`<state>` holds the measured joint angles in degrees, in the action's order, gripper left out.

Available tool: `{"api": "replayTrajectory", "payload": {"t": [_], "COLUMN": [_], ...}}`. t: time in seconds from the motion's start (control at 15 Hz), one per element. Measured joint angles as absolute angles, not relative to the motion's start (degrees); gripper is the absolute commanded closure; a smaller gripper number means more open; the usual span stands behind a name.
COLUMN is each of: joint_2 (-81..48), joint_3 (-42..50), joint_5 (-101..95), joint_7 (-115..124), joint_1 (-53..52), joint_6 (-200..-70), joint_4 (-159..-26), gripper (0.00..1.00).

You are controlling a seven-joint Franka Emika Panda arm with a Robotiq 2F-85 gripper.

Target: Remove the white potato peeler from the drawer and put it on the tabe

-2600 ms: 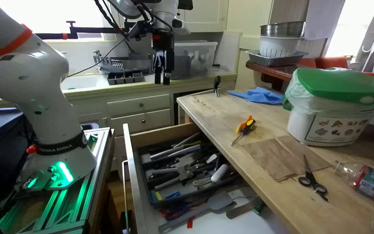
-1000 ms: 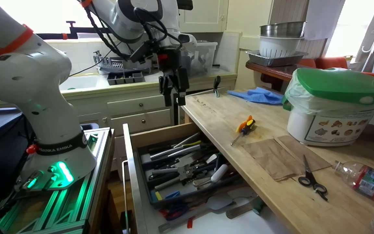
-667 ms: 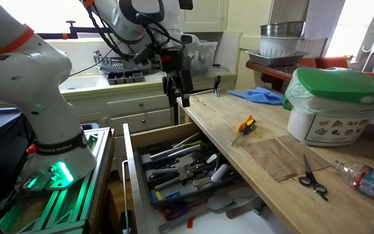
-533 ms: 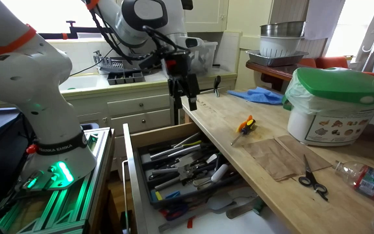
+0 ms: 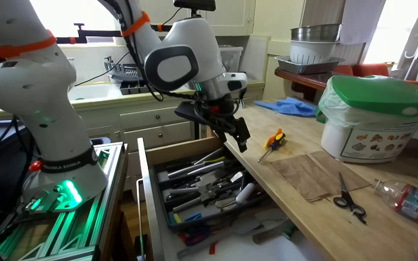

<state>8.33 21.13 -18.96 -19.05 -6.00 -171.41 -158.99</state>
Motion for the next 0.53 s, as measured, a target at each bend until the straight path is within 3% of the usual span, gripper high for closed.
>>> {"api": "replayTrajectory", "payload": {"t": [0.33,0.53], "joint_2": [6.86,8.83], "joint_3": [31.80,34.16], "joint_5": [2.43,4.13], "joint_7": [-33.09,-34.92], "joint_1": [-26.63,-28.98], "joint_6": [-168.98,-167.09], "joint_4": [-157.74,-157.77], "gripper": [0.00,0.00]}}
